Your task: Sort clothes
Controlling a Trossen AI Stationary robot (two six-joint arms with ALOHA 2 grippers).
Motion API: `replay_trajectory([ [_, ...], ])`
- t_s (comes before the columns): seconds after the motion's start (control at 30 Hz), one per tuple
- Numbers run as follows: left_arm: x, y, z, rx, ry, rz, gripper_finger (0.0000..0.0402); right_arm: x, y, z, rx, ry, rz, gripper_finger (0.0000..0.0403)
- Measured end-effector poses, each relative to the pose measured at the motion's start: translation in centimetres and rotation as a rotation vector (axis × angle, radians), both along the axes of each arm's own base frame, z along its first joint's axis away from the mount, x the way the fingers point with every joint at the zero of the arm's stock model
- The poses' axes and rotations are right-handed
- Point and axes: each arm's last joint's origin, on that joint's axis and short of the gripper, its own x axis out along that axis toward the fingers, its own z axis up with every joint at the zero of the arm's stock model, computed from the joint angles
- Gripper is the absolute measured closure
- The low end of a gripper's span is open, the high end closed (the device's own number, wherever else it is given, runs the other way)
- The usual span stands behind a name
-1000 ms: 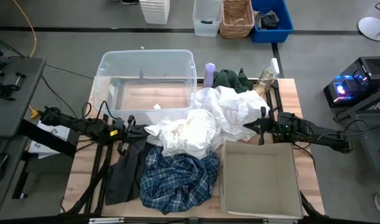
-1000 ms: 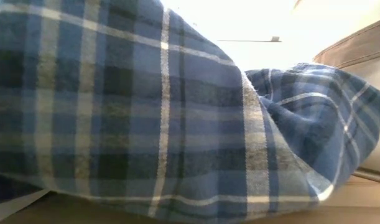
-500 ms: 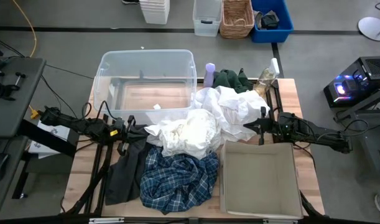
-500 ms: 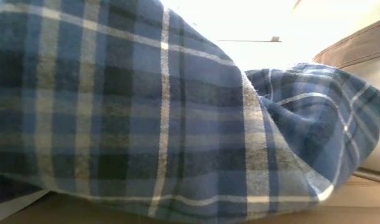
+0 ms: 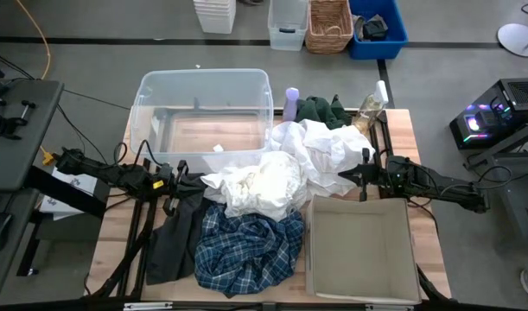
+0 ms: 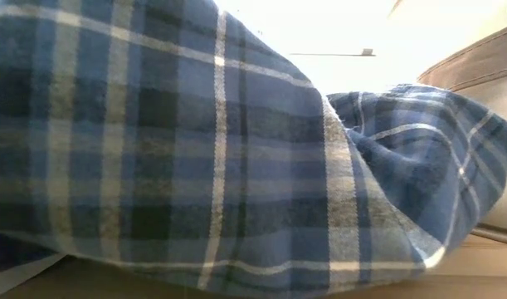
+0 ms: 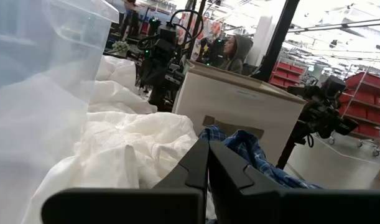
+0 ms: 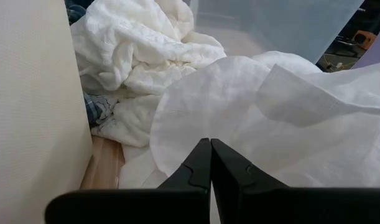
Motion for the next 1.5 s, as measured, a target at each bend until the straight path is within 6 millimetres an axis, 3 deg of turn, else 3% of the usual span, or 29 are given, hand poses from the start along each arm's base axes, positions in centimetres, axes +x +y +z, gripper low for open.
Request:
replay_trajectory([
  [0.37, 0.0, 0.0, 0.0, 0.0, -0.001, 0.0, 0.0401, 0.0, 0.0, 0.0, -0.003, 0.001, 0.001, 0.0402],
  [0.57, 0.0, 0.0, 0.0, 0.0, 0.002, 0.0, 0.0401, 0.0, -0.2, 0.0, -0.182, 0.034, 0.029, 0.0402],
  [0.8, 0.0, 0.0, 0.0, 0.001, 0.004, 0.0, 0.0401, 0.0, -0.2, 0.1, -0.061, -0.005, -0.01, 0.0402],
  [0.93, 0.0, 0.0, 0.0, 0.001, 0.004, 0.0, 0.0401, 0.4, -0.1, 1.7, 0.178, -0.212, -0.049, 0.0402],
  [1.17, 0.0, 0.0, 0.0, 0.001, 0.005, 0.0, 0.0401, 0.2, -0.3, 5.2, 0.788, -0.692, -0.116, 0.0402],
  [1.3, 0.0, 0.0, 0.0, 0.001, 0.005, 0.0, 0.0401, -0.3, -0.6, 6.7, 0.8, -0.91, -0.174, 0.0402],
  [1.43, 0.0, 0.0, -0.1, 0.003, 0.009, 0.0, 0.0401, -1.2, -0.3, 9.4, 0.763, -1.13, 0.035, 0.0402],
  [1.5, 0.0, 0.0, -0.1, 0.003, 0.011, 0.0, 0.0401, -1.1, -0.1, 11.1, 0.713, -1.115, 0.111, 0.0402],
])
